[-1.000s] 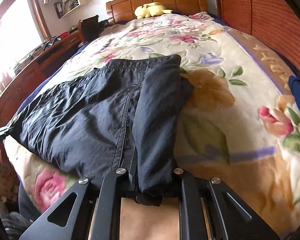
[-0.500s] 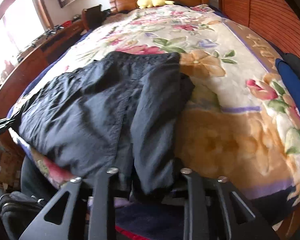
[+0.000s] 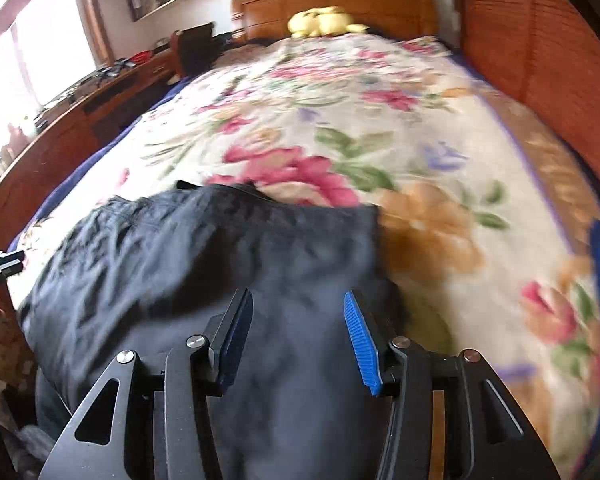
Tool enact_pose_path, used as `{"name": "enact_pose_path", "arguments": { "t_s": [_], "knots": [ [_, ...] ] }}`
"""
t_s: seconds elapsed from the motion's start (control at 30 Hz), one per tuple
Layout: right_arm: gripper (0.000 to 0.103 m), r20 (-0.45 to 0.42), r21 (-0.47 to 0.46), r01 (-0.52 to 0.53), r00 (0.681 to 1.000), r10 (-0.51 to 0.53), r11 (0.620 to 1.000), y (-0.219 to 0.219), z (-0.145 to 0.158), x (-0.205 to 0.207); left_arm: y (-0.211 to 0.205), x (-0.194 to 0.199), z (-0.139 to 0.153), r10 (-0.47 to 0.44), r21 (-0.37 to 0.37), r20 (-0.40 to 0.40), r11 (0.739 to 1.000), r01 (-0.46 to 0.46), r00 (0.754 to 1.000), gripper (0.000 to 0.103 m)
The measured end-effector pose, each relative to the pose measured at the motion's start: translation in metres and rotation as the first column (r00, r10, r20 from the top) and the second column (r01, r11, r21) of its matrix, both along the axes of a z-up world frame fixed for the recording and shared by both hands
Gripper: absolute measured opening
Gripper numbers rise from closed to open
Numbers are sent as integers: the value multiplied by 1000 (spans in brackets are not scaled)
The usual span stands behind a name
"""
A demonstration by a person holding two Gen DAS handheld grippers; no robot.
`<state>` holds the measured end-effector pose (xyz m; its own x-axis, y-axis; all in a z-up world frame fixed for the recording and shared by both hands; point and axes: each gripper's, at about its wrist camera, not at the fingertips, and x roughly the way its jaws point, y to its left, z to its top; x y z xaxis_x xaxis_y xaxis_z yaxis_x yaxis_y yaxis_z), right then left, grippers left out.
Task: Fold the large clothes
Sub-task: 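Release the jacket edge and press the folded bundle flat with both tools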
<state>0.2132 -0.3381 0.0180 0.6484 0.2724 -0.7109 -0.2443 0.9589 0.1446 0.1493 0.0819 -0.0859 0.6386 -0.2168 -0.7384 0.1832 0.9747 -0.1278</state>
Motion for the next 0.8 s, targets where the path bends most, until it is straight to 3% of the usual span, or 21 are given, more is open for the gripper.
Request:
{"name": "enact_pose_path", "arguments": {
  "t_s": [0.3,0.47,0.6,0.73,0.8],
  "knots": [
    [49,-97,7,-168,981,168,986,88,-42,98,-36,25,-18,-65,17,-47,998,66,997,55],
    [49,-132,-62,-199,973,189,978,113,-64,140,-49,27,-25,-94,11,-65,995,95,993,55],
    [41,-108,-123,-177,981,164,977,123,-68,157,-59,30,-31,-121,5,-78,993,121,990,55],
    [41,-116,-96,-145,984,133,985,129,-62,159,-70,34,-35,-132,14,-80,991,134,988,55],
    [43,-72,-64,-136,989,131,989,116,-44,146,-74,33,-36,-143,2,-81,990,144,986,55]
  ]
}}
